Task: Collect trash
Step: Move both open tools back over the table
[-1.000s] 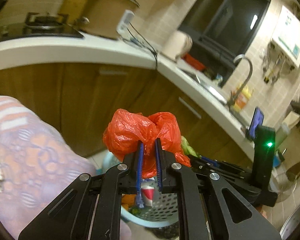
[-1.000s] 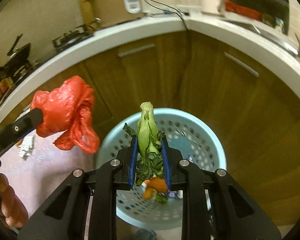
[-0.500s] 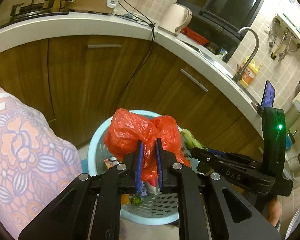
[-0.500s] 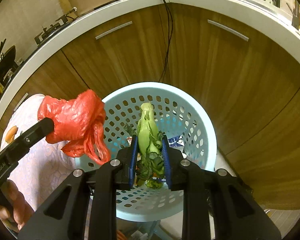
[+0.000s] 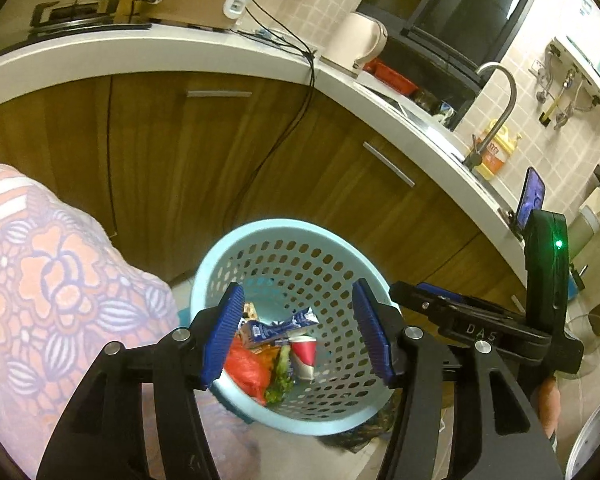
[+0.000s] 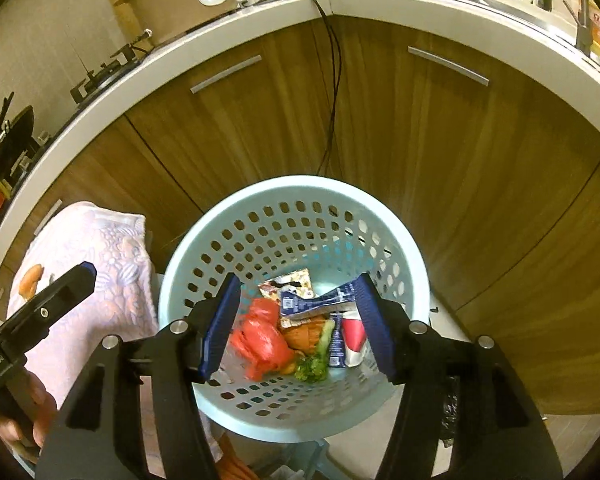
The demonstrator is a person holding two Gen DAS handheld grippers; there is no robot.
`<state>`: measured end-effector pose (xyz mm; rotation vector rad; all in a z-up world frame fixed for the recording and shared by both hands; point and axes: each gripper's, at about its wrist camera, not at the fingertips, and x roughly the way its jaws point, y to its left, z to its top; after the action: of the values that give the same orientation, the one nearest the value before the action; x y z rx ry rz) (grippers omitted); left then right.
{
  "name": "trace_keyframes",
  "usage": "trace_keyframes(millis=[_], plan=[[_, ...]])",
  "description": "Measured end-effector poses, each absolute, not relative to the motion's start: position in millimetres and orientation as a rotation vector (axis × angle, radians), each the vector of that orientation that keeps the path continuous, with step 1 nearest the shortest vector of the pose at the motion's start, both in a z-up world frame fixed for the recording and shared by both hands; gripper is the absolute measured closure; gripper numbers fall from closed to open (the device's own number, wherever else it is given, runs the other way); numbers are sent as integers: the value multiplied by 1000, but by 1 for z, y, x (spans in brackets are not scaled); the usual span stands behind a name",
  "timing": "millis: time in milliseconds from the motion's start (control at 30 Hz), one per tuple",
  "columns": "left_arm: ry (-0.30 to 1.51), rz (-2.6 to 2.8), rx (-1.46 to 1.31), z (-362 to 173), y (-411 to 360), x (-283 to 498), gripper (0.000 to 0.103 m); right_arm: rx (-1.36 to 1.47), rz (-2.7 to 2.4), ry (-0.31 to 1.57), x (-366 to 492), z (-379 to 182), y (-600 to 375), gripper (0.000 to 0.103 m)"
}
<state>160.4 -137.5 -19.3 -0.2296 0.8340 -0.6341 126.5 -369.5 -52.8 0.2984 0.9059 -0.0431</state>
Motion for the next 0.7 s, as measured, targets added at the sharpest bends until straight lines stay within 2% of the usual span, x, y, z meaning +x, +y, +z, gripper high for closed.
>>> trace_keyframes(millis=[367, 700], plan=[[724, -531, -301, 8, -64, 138, 49, 205, 89, 805, 131, -14, -303, 47], [610, -320, -353, 36, 49, 118, 49, 99, 277, 760, 147, 8, -196, 47]])
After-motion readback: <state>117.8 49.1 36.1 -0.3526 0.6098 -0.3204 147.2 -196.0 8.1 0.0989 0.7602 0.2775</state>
